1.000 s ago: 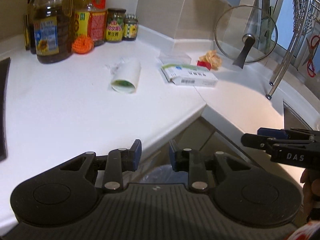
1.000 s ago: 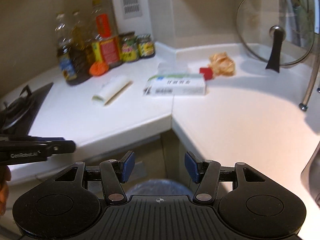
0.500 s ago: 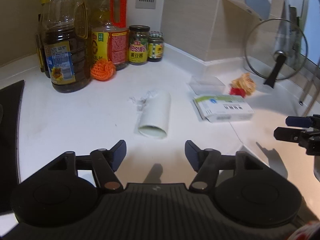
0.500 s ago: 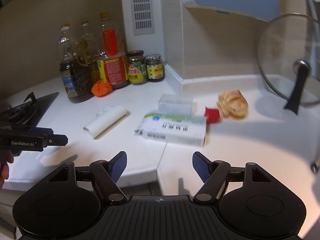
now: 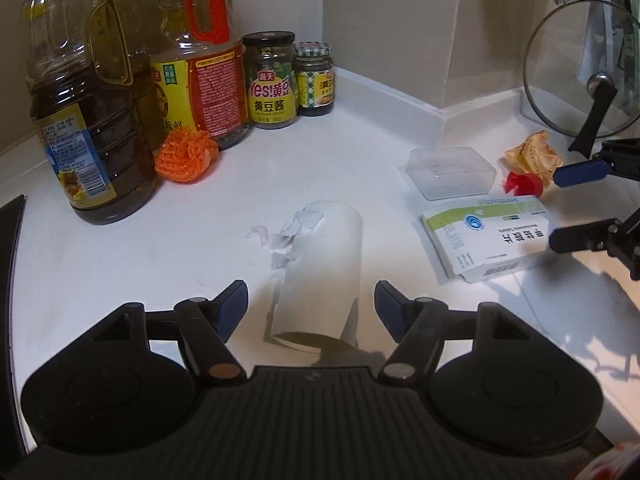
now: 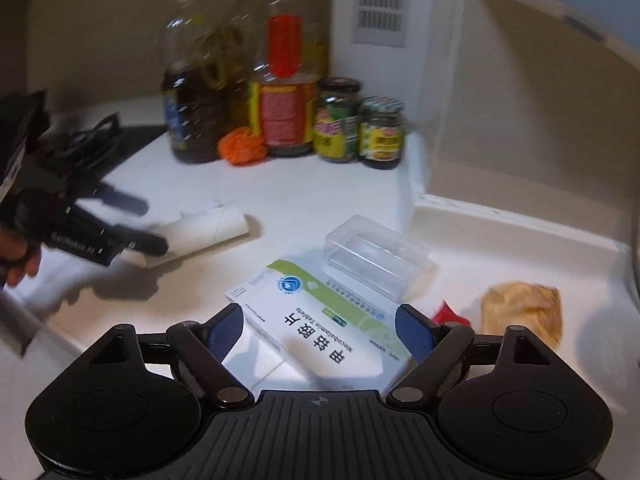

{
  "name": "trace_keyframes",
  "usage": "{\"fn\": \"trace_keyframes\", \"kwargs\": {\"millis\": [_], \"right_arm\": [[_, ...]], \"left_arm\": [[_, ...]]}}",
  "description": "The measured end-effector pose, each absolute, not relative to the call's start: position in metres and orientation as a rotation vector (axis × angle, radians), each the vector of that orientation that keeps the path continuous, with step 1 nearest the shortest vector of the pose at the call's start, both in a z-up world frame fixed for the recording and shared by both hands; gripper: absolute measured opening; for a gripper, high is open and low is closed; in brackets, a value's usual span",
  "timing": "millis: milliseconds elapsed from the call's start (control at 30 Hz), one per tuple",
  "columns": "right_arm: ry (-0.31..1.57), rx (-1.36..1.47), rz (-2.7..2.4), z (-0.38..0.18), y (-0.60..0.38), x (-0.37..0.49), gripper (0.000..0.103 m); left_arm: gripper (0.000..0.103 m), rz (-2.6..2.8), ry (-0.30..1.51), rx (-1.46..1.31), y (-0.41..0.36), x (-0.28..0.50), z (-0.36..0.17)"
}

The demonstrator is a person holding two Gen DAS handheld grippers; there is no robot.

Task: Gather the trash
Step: 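Grasp the white paper roll tube with the left tool while the right tool grasps the Mecobalamin tablet box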

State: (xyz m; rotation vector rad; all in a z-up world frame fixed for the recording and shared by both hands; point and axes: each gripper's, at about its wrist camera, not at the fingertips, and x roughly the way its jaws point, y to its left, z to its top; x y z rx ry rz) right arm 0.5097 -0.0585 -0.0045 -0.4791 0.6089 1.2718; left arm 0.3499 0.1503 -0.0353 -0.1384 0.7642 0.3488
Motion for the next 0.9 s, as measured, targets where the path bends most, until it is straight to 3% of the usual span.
{"fn": "trace_keyframes", "kwargs": {"millis": [333, 600, 767, 900], "right_arm": [[0.589, -0.818, 1.489, -0.03, -0.015, 0.531, 0.09], [0.678, -0.838, 1.531, -0.039, 0.0, 0.546, 0.089], [0.714, -0.782, 1.497, -0.038, -0.005, 0.541, 0.077], [0.763, -0.709, 1.371, -0.036, -0.011, 0.535, 0.076]], "left_arm": [[0.067, 0.374, 0.772, -0.184, 0.161, 0.351, -0.04], [0.067, 0.343, 0.793, -0.145, 0.157, 0.361, -0.04], [0.062, 0.322, 0.81, -0.132, 0.154, 0.371, -0.043], [0.061, 0.317, 0.819, -0.122, 0.152, 0.376, -0.045]]}}
